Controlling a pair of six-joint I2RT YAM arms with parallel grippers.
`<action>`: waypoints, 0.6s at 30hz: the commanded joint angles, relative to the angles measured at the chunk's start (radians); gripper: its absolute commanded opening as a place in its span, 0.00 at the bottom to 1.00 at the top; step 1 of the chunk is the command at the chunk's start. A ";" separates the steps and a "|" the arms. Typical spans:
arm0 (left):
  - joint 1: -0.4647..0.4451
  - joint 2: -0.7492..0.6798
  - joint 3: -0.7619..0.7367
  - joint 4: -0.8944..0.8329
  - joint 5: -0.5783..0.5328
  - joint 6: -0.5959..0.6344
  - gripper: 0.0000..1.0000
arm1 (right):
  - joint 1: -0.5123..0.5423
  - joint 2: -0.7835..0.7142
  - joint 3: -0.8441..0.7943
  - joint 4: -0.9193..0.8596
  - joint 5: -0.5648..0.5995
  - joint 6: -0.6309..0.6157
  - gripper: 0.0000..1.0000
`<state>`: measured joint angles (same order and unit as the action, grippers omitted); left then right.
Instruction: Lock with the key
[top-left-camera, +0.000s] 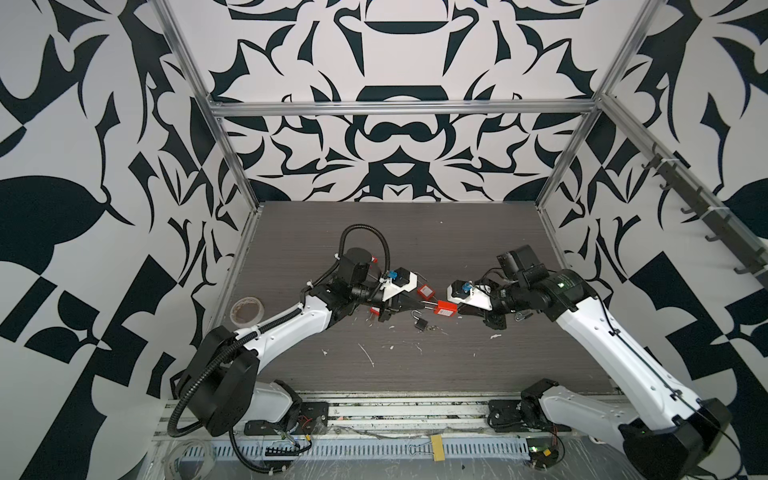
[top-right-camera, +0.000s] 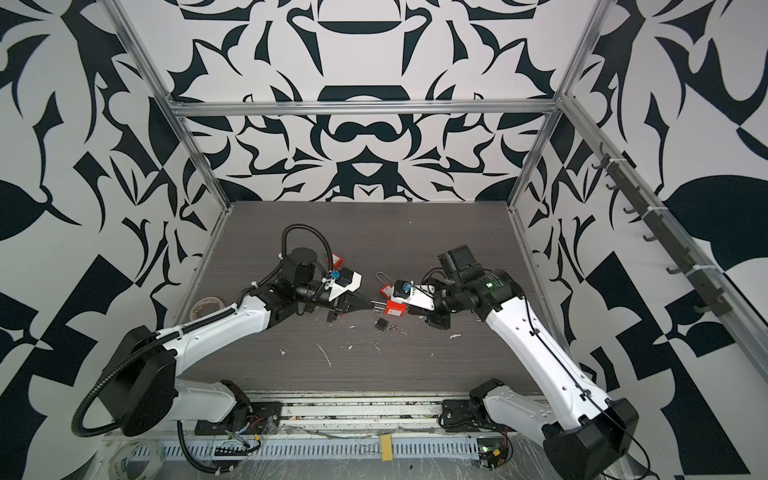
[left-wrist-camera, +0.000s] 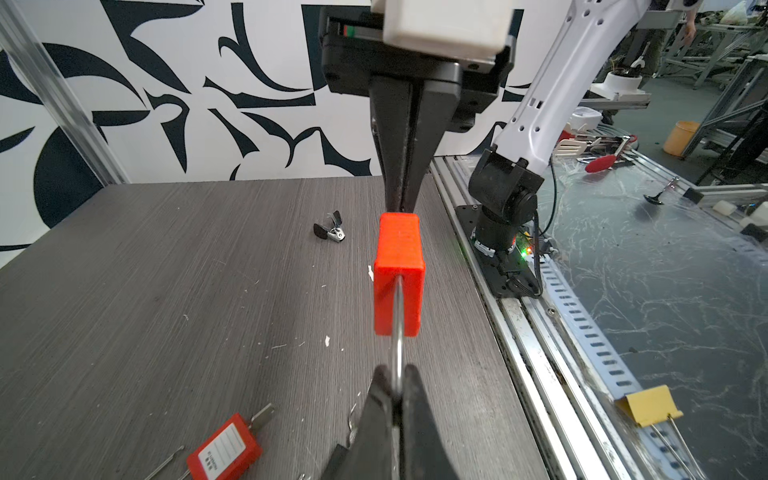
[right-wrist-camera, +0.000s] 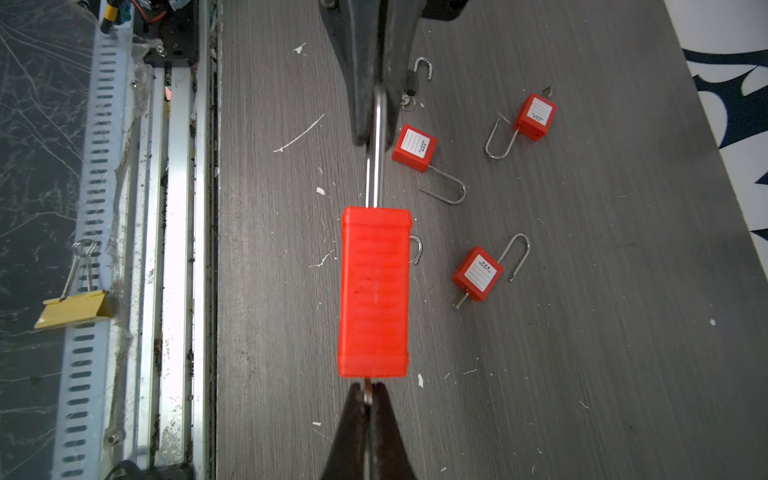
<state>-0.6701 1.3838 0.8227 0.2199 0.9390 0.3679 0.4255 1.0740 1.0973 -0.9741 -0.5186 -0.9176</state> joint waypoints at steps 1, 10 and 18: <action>0.020 0.019 0.021 -0.001 0.044 -0.064 0.00 | -0.008 -0.034 -0.017 0.017 0.044 -0.028 0.00; 0.021 0.024 0.016 0.028 0.043 -0.090 0.00 | -0.008 -0.032 -0.019 -0.030 0.052 -0.052 0.00; 0.020 -0.025 -0.008 0.014 0.012 0.013 0.00 | -0.008 0.043 0.047 -0.158 -0.056 -0.006 0.00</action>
<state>-0.6678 1.3972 0.8219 0.2462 0.9531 0.3500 0.4202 1.1000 1.1076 -1.0065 -0.5419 -0.9112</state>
